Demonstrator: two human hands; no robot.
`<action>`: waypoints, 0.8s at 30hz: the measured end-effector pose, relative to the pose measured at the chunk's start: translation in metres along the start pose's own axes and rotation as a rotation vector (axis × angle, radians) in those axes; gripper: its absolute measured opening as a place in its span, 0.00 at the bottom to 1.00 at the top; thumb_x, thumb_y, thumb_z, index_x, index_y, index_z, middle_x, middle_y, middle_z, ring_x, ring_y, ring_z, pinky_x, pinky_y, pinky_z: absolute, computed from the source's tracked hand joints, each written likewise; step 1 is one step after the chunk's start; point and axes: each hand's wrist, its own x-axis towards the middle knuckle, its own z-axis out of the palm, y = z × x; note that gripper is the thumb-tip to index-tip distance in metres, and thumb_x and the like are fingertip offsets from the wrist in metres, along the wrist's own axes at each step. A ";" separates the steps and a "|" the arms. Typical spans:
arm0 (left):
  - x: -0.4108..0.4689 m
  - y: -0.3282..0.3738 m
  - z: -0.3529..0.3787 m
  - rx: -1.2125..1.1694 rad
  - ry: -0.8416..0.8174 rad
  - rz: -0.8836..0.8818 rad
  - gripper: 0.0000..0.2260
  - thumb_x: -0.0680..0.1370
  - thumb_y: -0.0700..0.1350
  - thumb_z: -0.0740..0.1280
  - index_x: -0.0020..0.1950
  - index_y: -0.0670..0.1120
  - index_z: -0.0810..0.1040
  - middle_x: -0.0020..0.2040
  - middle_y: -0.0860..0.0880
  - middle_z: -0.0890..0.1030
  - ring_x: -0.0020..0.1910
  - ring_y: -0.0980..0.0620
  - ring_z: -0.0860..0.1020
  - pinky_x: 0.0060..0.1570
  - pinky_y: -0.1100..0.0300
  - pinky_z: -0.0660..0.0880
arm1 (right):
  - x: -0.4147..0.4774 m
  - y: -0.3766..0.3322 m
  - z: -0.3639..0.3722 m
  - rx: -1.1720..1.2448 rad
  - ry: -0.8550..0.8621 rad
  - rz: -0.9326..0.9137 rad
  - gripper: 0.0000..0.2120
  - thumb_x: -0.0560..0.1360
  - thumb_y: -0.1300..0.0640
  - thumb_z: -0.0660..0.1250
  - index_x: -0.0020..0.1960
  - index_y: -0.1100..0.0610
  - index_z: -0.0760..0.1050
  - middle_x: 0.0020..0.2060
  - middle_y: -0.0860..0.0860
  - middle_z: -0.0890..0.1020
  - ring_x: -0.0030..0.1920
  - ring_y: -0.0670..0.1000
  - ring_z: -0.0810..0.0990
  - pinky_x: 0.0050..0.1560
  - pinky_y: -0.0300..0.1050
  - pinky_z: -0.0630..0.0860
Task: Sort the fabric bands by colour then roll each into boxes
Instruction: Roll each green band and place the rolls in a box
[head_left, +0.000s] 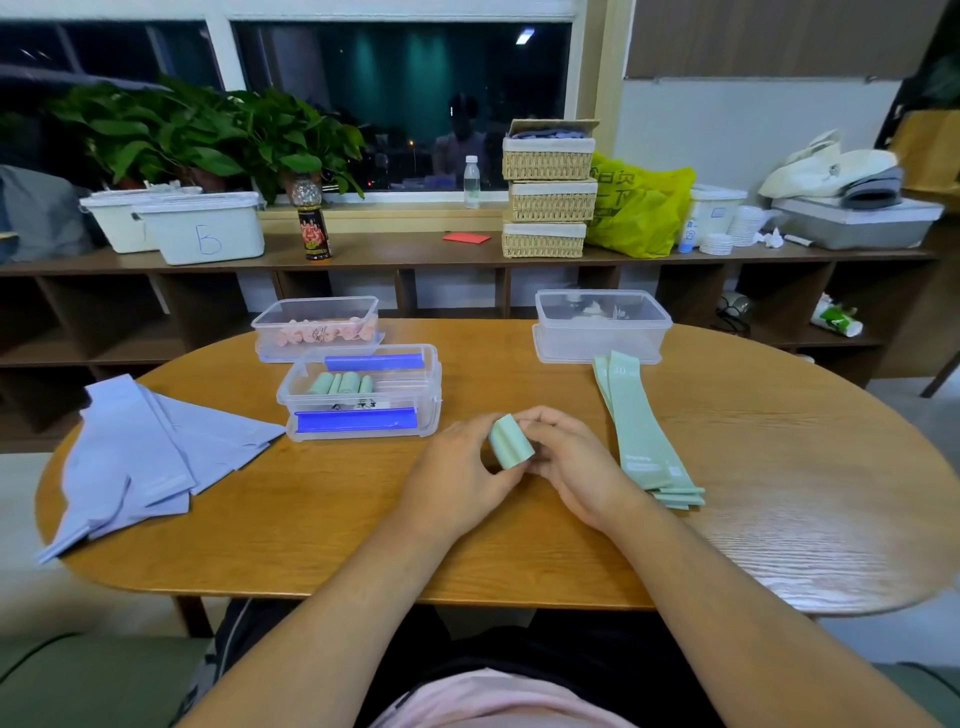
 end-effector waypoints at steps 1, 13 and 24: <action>0.000 -0.001 0.001 0.018 -0.008 -0.011 0.22 0.75 0.57 0.74 0.69 0.58 0.79 0.59 0.58 0.84 0.58 0.58 0.80 0.57 0.58 0.77 | 0.000 0.001 0.001 0.006 -0.002 -0.008 0.10 0.83 0.54 0.68 0.57 0.61 0.82 0.54 0.60 0.84 0.56 0.55 0.82 0.60 0.55 0.80; 0.001 -0.004 -0.001 -0.016 -0.003 0.088 0.28 0.76 0.50 0.77 0.74 0.54 0.73 0.67 0.57 0.78 0.67 0.58 0.75 0.65 0.61 0.73 | -0.002 0.001 -0.003 -0.025 0.028 -0.061 0.15 0.75 0.62 0.79 0.61 0.59 0.82 0.57 0.61 0.85 0.60 0.58 0.85 0.67 0.59 0.80; 0.001 -0.004 -0.005 -0.045 0.049 0.158 0.24 0.76 0.48 0.77 0.71 0.53 0.74 0.67 0.58 0.76 0.67 0.58 0.74 0.66 0.60 0.73 | -0.005 -0.005 -0.002 0.006 0.024 -0.030 0.17 0.78 0.63 0.76 0.65 0.60 0.81 0.57 0.58 0.87 0.61 0.57 0.86 0.65 0.55 0.81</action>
